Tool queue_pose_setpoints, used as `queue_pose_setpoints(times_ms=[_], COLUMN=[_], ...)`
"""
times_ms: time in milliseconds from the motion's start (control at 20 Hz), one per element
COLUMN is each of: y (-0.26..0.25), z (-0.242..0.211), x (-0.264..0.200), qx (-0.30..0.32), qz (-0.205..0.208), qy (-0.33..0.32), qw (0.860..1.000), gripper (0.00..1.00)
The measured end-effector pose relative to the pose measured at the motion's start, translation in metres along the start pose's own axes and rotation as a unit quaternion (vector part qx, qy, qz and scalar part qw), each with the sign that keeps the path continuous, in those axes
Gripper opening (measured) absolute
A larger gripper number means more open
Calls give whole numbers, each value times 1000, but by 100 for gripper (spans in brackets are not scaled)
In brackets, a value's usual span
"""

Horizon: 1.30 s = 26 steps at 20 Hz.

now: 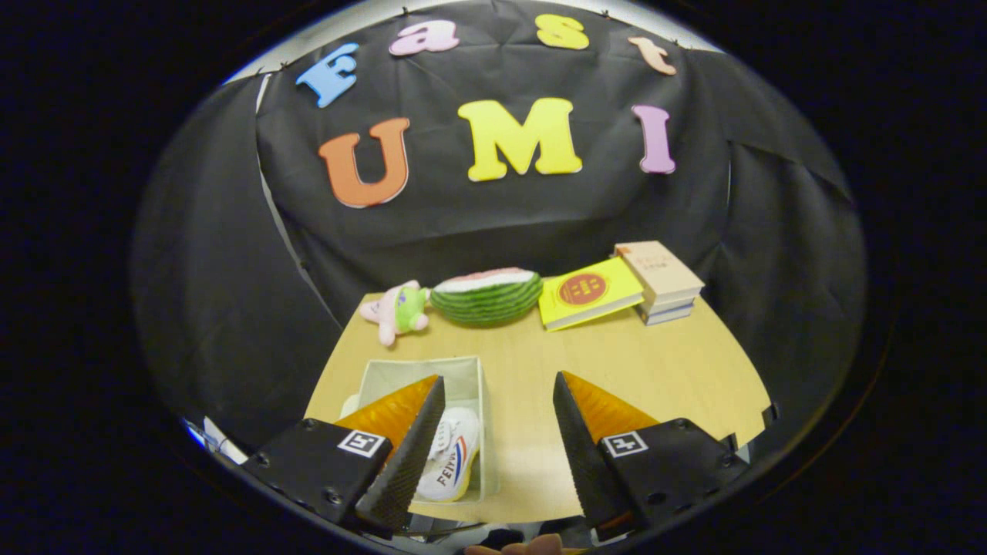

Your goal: Open the storage box then place both shoes into the box .Put the left shoe in first, then the right shoe, with the right side of both shoes facing outward in a uniform manner.

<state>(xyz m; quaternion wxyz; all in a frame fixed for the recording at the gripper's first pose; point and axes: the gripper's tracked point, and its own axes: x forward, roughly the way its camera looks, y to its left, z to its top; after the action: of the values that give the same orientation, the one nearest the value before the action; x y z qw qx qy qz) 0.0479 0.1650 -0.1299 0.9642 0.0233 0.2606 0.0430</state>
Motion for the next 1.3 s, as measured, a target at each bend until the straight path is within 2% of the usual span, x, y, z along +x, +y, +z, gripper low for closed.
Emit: queue_pose_setpoints(times_ms=[50, 150, 300, 550, 1000, 1300], y=[-7, -18, -24, -36, -48, -33], z=[13, 34, 50, 58, 62, 65], x=[-11, -35, -63, -94, -99, -95], qx=[-6, -23, -39, 5, 5, 4], qz=[-9, -28, -39, -38, -35, -13], qy=[-29, -76, -120, -163, -180, -185], qw=[1000, 996, 991, 986, 983, 983], gripper=[88, 100, 100, 100, 100, 100])
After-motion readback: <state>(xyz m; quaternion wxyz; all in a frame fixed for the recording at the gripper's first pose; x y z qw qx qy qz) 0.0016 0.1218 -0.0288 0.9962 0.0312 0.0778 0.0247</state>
